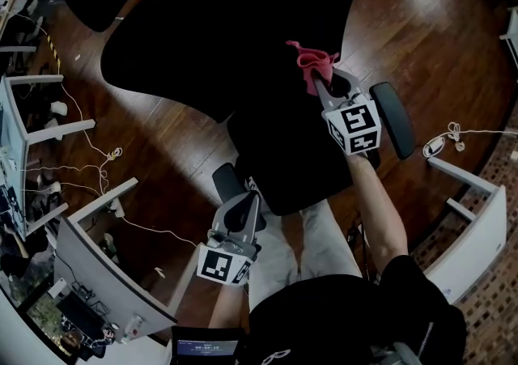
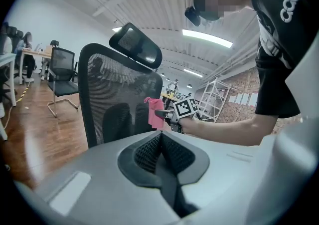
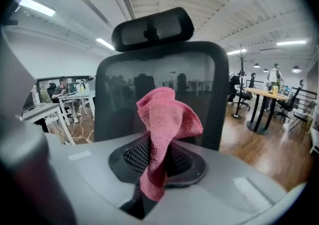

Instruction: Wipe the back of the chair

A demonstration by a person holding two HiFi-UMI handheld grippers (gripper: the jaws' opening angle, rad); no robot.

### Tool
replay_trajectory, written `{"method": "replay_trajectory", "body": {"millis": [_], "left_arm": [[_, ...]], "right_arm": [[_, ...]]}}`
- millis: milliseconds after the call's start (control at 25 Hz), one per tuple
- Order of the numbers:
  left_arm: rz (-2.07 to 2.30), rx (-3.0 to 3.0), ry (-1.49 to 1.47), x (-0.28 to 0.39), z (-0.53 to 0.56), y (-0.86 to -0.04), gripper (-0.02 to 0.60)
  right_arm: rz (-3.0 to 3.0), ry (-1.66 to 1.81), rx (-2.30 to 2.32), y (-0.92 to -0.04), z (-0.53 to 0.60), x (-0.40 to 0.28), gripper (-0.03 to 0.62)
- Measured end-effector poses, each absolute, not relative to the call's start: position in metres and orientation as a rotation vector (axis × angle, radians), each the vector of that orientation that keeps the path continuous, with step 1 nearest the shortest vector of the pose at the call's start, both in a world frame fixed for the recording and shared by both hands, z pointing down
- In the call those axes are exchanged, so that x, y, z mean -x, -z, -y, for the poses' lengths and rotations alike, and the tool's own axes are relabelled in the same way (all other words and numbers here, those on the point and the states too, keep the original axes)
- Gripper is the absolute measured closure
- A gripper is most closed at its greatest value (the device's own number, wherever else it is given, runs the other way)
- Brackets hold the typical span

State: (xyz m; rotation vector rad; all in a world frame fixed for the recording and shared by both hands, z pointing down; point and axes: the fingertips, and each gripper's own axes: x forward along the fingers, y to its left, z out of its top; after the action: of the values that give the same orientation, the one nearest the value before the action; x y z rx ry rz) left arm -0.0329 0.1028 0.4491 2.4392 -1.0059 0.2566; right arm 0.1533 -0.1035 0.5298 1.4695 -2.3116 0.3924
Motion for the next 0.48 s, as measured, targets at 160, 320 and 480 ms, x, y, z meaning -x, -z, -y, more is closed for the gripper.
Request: {"method": "replay_trajectory", "body": {"millis": [160,320,480], "left_arm": [[1.03,-2.43,-0.217,0.059,-0.11,-0.447,0.594],[1.07,-2.414,-0.188,0.09,-0.112,-0.45,0.594],[1.106,-2.404,-0.157,0.116,-0.113,-0.447,0.594]], "right_arm": [[2.471,-0.312,-1.337,-0.469,0.103,-0.07,0.543],[2.667,-0.286,-1.177,-0.402,0.106,0.03,0.543],[2.753,-0.184,-1.034,-0.362,0.111,0.112,0.543]]}}
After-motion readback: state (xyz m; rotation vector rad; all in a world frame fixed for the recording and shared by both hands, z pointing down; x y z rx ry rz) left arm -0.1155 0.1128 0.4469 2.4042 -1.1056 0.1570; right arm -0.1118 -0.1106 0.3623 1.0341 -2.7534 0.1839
